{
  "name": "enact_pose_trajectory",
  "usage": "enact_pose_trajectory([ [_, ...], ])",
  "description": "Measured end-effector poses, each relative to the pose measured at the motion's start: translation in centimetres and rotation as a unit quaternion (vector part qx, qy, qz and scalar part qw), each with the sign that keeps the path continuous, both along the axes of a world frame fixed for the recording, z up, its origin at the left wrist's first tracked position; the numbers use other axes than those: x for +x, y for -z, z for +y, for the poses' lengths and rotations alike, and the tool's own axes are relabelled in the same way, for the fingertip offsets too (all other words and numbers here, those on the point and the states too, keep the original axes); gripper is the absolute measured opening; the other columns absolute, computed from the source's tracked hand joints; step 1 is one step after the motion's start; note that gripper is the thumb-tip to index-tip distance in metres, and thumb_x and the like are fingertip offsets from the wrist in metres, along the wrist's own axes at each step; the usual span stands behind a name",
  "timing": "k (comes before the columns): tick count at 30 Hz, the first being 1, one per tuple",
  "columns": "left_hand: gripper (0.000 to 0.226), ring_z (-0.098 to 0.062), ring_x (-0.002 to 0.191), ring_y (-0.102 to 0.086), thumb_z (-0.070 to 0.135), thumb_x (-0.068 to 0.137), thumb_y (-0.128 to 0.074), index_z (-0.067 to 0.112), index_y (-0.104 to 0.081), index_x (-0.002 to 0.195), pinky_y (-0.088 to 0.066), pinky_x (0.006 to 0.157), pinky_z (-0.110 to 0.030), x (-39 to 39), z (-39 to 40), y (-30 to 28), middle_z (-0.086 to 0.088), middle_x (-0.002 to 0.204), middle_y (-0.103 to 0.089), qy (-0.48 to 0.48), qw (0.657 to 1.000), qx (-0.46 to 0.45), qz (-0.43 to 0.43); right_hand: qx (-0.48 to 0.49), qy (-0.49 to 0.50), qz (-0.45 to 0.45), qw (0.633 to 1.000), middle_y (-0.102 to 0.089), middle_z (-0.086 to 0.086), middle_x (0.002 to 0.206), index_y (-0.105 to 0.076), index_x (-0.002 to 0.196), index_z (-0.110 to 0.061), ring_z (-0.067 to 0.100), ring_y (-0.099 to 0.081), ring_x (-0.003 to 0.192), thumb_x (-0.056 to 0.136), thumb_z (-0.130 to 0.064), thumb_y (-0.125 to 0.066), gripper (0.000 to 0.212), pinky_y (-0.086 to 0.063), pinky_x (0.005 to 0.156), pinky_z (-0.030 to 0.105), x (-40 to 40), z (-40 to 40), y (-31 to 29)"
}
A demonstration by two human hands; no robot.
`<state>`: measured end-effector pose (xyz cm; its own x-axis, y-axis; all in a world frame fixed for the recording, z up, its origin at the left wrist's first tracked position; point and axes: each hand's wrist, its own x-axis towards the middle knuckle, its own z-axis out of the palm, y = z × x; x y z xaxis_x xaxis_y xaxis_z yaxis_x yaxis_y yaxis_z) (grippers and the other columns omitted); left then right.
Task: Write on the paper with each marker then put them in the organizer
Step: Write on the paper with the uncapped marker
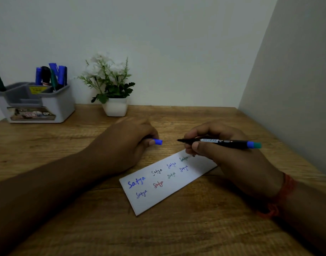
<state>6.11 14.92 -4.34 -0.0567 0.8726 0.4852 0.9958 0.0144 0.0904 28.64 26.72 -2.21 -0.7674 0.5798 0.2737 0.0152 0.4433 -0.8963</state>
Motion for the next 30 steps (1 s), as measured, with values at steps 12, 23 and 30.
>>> enact_pose_trajectory([
  [12,0.024,0.002,0.082,-0.037,0.032,0.094,-0.042,0.021,-0.062,0.097,-0.030,0.081,-0.008,1.9,-0.4,-0.8,0.015,0.092,-0.050,0.032,0.996,0.086,0.020,0.002,-0.050,0.055,0.997,-0.078,0.006,0.100,-0.076,0.097,-0.024,0.022,-0.075,0.099,0.087,-0.009,-0.066,0.021,-0.056,0.095,0.049,0.0,0.4,0.2],
  [23,0.021,-0.010,0.087,-0.047,0.029,0.094,-0.045,0.020,-0.063,0.099,-0.029,0.079,-0.021,3.0,-0.6,-1.2,0.005,0.094,-0.057,0.060,0.992,0.088,0.062,-0.010,-0.062,0.066,0.996,-0.077,0.006,0.103,-0.073,0.086,-0.028,0.025,-0.075,0.096,0.080,-0.012,-0.071,0.018,-0.057,0.093,0.052,-0.3,0.0,0.3],
  [30,0.021,-0.007,0.086,-0.045,0.029,0.093,-0.046,0.017,-0.064,0.095,-0.022,0.092,-0.007,3.9,-0.6,-1.4,0.005,0.091,-0.058,0.082,0.990,0.102,0.061,0.030,-0.037,0.047,0.998,-0.076,-0.002,0.095,-0.070,0.082,-0.025,0.016,-0.073,0.092,0.081,-0.008,-0.078,0.020,-0.061,0.086,0.045,-0.1,-0.4,-0.1],
])
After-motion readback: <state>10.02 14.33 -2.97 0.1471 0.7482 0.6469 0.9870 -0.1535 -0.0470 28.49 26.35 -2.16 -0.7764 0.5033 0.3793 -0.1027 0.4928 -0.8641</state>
